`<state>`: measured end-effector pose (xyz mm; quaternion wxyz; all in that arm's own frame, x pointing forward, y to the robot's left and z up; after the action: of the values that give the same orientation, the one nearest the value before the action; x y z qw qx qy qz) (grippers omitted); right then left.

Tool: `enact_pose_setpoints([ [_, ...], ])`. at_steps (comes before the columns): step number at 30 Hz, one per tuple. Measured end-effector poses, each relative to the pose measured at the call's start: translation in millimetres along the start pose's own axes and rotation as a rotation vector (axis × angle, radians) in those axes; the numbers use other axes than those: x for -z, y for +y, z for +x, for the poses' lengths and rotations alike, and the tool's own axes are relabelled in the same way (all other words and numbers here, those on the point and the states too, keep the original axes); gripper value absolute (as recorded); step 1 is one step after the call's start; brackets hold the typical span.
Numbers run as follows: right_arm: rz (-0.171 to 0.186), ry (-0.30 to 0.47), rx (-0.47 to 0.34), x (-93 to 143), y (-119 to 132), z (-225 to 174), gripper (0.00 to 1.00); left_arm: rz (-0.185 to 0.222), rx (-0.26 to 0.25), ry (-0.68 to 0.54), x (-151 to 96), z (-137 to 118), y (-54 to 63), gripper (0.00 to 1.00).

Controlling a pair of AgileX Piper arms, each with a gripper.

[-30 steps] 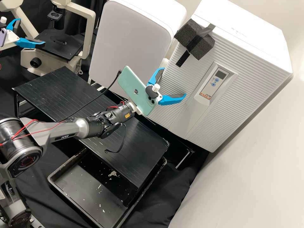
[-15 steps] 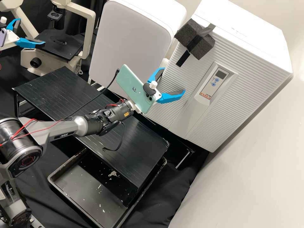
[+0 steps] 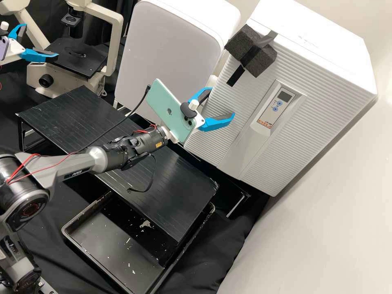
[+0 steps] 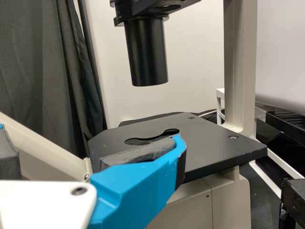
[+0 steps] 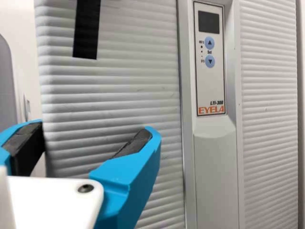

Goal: Open the incubator door

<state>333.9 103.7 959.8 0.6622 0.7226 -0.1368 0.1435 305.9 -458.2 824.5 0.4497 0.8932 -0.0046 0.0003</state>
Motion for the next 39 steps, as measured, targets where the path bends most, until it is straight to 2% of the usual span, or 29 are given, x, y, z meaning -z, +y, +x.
enact_pose_setpoints([
  [5,0.028,-0.027,-0.007,4.5,-0.9,-12.1,0.0,0.0,0.0,0.0,0.0,0.0,0.0,1.0],
  [8,0.021,-0.028,-0.001,8.1,-3.1,-17.0,0.0,0.0,0.0,0.0,0.0,0.0,0.0,1.0],
  [9,0.021,-0.029,0.0,8.5,-3.6,-17.9,1.0,0.0,0.0,0.0,0.0,0.0,0.0,1.0],
  [13,0.023,-0.021,0.019,11.4,-8.5,-21.5,1.0,0.0,0.0,0.0,0.0,0.0,0.0,1.0],
  [26,-0.079,0.051,-0.015,28.3,-8.7,-20.7,1.0,0.0,0.0,0.0,0.0,0.0,0.0,1.0],
  [28,-0.084,0.059,-0.031,32.4,-5.4,-17.9,1.0,0.0,0.0,0.0,0.0,0.0,0.0,1.0],
  [31,-0.071,0.06,-0.055,35.7,-3.5,-10.6,1.0,0.0,0.0,0.0,0.0,0.0,0.0,1.0],
  [39,-0.071,0.03,-0.052,30.1,-10.6,-0.6,1.0,0.0,0.0,0.0,0.0,0.0,0.0,1.0],
])
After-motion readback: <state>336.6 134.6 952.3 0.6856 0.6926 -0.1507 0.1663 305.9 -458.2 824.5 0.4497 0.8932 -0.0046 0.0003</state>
